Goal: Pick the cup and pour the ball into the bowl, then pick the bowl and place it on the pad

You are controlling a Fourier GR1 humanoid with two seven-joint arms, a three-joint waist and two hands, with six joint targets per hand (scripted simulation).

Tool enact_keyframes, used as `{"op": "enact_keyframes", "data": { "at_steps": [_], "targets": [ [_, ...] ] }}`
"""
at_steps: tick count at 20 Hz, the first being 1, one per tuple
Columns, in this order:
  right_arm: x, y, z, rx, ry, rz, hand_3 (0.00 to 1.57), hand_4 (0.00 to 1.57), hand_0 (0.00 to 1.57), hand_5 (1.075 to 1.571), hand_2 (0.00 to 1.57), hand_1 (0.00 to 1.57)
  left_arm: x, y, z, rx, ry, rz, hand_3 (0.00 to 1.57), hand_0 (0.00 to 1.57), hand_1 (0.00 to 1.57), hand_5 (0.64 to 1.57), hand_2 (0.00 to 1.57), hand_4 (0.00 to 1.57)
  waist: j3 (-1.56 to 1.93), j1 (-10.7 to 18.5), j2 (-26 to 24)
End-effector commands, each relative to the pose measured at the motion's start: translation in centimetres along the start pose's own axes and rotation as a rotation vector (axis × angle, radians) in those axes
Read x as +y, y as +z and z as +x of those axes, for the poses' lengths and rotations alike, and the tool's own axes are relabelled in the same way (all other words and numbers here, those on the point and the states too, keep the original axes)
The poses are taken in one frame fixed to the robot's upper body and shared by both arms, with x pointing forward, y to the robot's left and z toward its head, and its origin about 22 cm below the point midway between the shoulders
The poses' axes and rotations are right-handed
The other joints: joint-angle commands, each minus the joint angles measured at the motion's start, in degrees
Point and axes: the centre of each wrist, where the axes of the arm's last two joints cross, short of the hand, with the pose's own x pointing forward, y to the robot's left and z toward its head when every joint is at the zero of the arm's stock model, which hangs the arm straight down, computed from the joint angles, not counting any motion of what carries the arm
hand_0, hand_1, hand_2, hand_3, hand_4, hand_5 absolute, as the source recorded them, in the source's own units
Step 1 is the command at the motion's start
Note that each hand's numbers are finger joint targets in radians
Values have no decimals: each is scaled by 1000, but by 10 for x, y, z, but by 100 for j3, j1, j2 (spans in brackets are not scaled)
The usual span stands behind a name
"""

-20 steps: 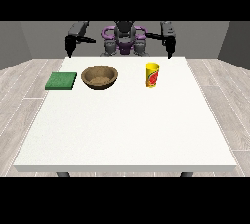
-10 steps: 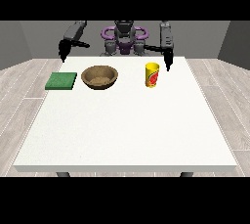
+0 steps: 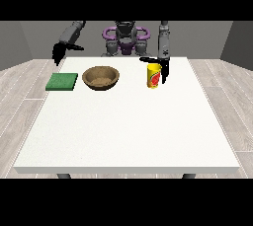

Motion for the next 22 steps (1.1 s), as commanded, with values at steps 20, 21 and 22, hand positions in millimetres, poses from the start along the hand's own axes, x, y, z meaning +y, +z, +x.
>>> {"op": "enact_keyframes", "data": {
  "at_steps": [20,21,22],
  "targets": [
    [-79,15,-5,115,12,-65,0,0,0,1556,0,0,-25,-16,-7,-1,-590,-2,1571,1348,1348,1532,1571,989,19,-55,-830],
    [-91,7,5,112,2,-54,0,0,0,1558,56,0,-21,-43,9,-30,-629,10,1571,1373,1373,1532,1571,1016,22,-96,-775],
    [-91,28,-9,186,12,-86,0,0,0,1558,0,0,-30,-20,-3,23,-640,-49,1571,1374,1374,1531,1571,1015,18,62,-1248]
  ]
}}
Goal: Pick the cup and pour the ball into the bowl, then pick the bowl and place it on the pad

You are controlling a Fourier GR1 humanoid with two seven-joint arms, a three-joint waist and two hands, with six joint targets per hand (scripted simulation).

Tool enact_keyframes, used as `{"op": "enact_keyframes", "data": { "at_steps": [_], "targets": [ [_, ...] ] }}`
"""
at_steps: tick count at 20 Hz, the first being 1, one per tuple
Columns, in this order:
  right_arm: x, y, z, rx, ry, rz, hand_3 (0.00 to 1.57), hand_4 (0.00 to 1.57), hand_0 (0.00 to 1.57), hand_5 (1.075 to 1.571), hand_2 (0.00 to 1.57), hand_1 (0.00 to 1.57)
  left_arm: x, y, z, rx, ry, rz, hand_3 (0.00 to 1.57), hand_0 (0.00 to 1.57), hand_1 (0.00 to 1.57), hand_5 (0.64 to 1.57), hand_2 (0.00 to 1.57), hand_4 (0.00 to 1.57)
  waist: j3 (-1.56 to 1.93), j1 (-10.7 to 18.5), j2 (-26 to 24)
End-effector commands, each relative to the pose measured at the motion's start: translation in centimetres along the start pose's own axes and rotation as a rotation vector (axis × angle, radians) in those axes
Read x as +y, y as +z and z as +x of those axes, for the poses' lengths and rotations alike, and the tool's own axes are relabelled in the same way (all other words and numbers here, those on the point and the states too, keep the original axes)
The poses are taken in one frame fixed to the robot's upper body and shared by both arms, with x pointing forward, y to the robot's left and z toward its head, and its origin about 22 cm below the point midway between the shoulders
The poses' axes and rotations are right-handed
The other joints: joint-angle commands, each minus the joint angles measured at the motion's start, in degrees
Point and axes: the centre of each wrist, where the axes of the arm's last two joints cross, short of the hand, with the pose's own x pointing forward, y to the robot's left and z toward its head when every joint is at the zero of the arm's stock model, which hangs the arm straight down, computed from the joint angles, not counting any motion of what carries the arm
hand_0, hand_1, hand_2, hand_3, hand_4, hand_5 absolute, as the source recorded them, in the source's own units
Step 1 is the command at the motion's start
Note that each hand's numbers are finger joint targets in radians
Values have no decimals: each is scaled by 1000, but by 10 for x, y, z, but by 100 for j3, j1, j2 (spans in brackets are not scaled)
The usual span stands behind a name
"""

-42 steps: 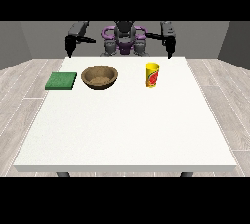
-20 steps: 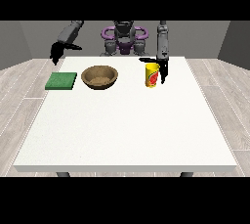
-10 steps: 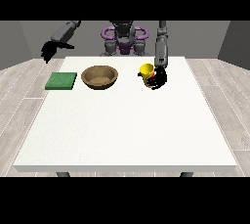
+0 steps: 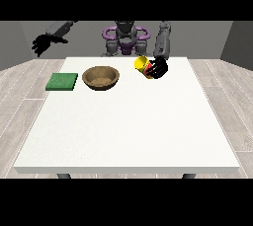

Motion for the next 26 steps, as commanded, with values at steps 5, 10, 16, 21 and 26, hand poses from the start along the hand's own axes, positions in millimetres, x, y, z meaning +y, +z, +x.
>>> {"op": "enact_keyframes", "data": {
  "at_steps": [5,10,16,21,26],
  "targets": [
    [-29,64,-45,193,43,-120,0,0,0,1560,136,0,-43,0,44,-1,-206,-198,1571,1395,1395,1567,1571,1113,-3,678,-1125],
    [-45,75,-50,230,41,-203,0,0,0,1558,0,0,-78,-1,86,-85,-337,-287,1571,1364,1364,1568,1571,1068,-4,1174,-1371],
    [-55,80,-49,262,21,-196,0,0,0,1554,0,0,-88,19,99,-89,-387,-343,1571,1346,1346,1569,1571,1048,-14,1168,-1507],
    [-57,98,-57,253,16,-185,0,0,0,1550,46,0,-99,6,125,-159,-511,-345,1571,1015,1015,1570,1571,948,-12,975,-1457],
    [-43,52,-51,222,57,-159,0,0,0,1537,0,0,-113,18,161,-223,-601,-352,1564,562,562,1570,1571,914,-13,966,-1163]
  ]
}}
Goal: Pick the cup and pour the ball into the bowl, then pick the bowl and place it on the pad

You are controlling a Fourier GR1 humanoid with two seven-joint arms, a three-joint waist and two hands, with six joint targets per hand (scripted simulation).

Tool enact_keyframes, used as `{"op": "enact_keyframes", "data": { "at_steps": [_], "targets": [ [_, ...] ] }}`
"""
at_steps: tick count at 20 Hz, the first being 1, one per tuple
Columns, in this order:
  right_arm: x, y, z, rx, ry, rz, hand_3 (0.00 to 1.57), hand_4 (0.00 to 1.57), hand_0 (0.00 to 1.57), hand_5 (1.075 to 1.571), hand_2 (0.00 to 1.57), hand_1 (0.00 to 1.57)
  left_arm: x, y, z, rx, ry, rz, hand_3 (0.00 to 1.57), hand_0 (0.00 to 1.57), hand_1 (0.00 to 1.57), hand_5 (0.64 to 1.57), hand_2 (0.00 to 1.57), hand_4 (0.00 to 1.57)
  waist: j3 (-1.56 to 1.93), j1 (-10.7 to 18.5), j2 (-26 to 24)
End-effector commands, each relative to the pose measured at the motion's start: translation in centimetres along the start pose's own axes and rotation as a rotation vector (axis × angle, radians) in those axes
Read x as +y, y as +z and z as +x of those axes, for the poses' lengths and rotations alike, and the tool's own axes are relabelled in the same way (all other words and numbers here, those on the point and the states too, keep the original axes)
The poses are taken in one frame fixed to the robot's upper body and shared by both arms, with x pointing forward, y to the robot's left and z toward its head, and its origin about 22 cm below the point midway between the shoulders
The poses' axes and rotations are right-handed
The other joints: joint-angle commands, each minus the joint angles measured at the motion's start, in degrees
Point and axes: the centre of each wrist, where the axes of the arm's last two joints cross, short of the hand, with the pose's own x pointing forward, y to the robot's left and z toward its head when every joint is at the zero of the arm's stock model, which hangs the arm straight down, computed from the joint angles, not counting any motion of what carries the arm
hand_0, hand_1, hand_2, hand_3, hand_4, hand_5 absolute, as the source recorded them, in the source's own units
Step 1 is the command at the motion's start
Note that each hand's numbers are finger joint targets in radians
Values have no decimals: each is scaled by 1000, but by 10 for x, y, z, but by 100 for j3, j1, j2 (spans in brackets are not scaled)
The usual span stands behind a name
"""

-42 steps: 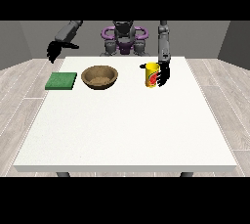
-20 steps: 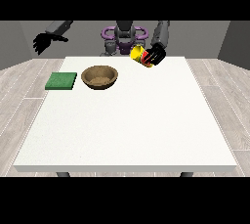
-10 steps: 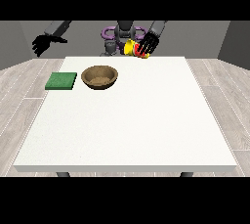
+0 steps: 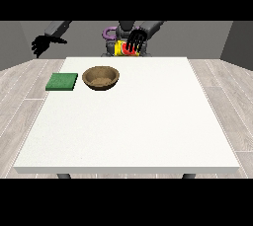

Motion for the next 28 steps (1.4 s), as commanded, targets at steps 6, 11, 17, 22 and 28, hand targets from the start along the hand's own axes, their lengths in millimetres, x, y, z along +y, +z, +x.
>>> {"op": "enact_keyframes", "data": {
  "at_steps": [6,11,17,22,28],
  "targets": [
    [29,-42,19,-29,23,28,267,0,0,1530,0,0,14,-10,46,-114,-248,43,1571,455,455,1571,1571,894,-1,-132,264],
    [58,-70,35,-63,7,54,271,0,0,1528,0,0,0,16,65,-169,-341,30,1571,376,376,1569,1571,835,-1,-249,459],
    [71,-65,22,-63,-14,130,217,0,0,1522,0,0,-14,22,62,-236,-534,-48,1571,0,0,1452,1571,1163,-1,-580,573],
    [57,-55,17,-17,-8,101,71,0,0,1519,0,0,8,-11,59,-339,-684,-111,1571,614,614,1387,1571,1232,-2,-465,215],
    [44,-53,17,-41,-23,34,191,0,0,1515,0,0,43,-36,94,-439,-855,-33,1571,1546,1546,1457,1571,1197,0,-107,337]
  ]
}}
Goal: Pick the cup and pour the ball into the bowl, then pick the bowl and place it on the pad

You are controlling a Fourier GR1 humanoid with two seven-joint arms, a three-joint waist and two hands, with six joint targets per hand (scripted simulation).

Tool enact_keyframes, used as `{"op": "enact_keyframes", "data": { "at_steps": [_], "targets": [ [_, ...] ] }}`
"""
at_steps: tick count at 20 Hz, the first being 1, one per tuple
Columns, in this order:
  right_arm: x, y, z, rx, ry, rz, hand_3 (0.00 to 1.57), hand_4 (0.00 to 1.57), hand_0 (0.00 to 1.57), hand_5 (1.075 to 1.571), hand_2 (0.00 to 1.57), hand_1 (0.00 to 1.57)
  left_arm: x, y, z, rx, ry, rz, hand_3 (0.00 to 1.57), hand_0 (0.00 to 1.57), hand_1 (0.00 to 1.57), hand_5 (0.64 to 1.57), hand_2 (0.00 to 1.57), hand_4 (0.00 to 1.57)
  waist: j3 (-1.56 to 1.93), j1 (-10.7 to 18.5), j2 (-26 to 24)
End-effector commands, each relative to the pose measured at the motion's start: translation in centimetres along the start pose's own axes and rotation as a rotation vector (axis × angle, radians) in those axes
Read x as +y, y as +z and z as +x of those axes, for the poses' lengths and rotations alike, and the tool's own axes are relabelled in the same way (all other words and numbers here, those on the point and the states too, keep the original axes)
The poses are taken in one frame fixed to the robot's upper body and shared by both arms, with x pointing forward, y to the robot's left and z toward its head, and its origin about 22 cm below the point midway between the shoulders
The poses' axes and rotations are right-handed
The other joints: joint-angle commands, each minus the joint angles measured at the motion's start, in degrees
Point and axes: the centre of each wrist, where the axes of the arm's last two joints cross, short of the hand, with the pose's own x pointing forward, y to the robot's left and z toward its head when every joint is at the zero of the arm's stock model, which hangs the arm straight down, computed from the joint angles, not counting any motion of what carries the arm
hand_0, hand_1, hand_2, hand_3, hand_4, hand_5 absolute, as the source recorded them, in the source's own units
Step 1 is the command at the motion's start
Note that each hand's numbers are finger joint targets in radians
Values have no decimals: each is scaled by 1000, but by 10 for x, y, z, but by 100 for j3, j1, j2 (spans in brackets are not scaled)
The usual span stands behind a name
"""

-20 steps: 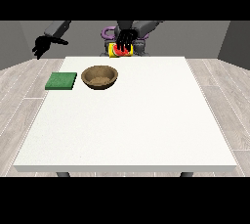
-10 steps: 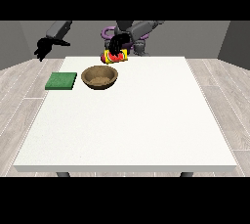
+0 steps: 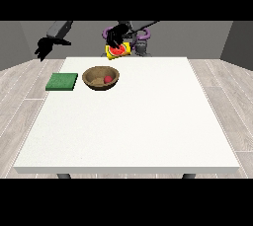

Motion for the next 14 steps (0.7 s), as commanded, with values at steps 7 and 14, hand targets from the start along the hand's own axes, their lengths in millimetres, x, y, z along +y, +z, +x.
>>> {"op": "enact_keyframes", "data": {
  "at_steps": [7,14],
  "targets": [
    [9,-4,-1,60,-38,23,0,205,0,1546,0,0,1,-4,-20,-6,-69,-39,1571,1506,1506,1459,1571,1207,-7,-127,-68],
    [-14,18,-15,71,-67,-126,0,429,0,1555,0,0,27,7,-77,254,418,201,1571,364,364,1555,1571,993,-23,1026,117]
  ]
}}
